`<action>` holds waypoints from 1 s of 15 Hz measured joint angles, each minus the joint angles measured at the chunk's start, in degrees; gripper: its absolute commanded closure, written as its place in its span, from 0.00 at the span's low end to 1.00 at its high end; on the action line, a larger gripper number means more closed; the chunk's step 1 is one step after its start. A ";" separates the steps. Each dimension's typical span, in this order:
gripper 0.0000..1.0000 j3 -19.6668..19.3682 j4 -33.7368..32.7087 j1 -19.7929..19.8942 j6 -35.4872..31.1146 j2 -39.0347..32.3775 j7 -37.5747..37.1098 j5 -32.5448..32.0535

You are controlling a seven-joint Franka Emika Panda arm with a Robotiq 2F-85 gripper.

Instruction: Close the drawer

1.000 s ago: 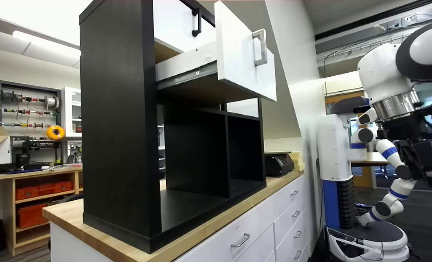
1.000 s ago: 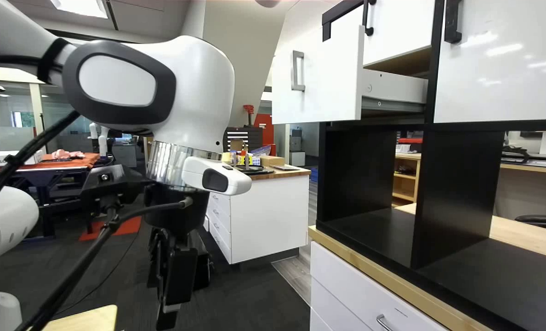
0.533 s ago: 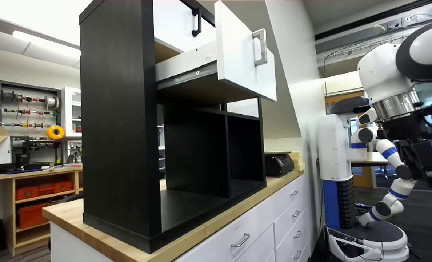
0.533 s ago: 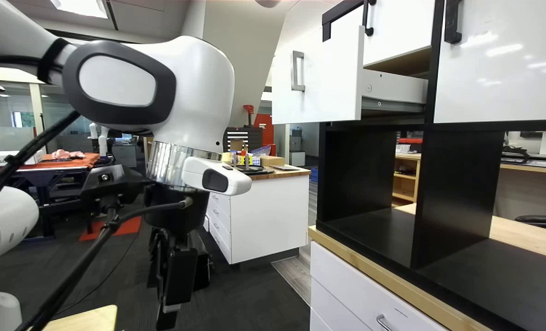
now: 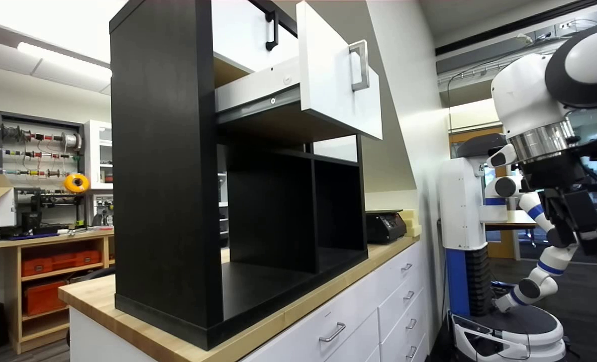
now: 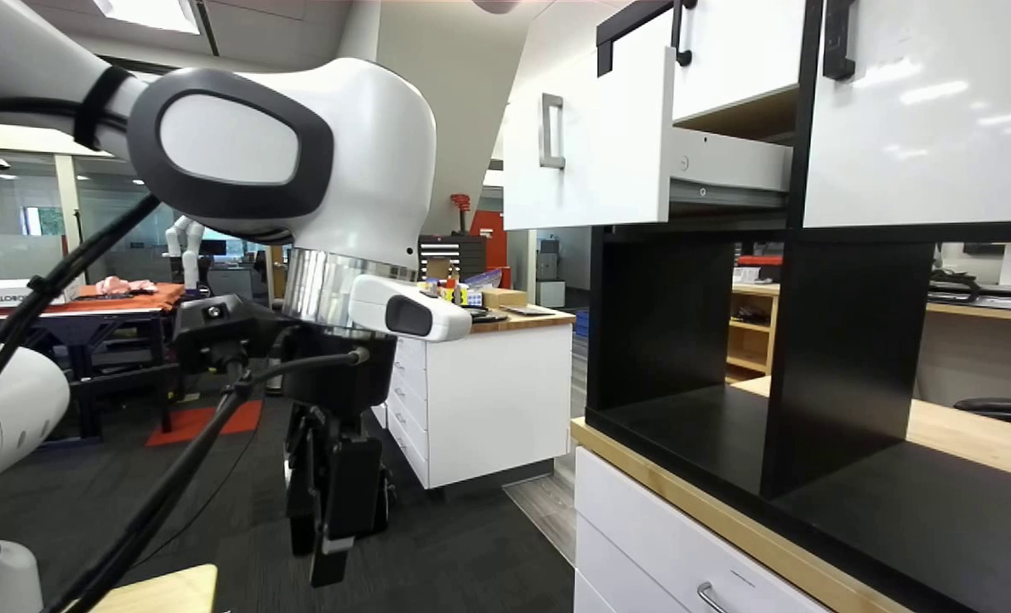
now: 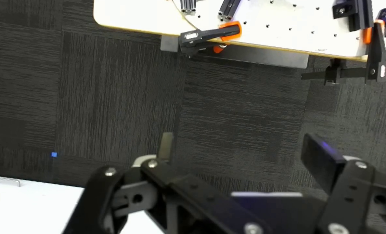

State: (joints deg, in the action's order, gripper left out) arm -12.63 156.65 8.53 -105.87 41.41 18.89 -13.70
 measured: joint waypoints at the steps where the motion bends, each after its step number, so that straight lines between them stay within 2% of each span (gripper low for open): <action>1: 0.00 0.35 -0.56 -0.42 -0.14 0.00 -0.03 0.27; 15: 0.00 6.21 -13.69 -4.88 -0.49 -0.13 -5.78 10.20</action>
State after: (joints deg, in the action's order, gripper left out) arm -6.42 142.95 3.65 -106.36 41.29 13.11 -3.51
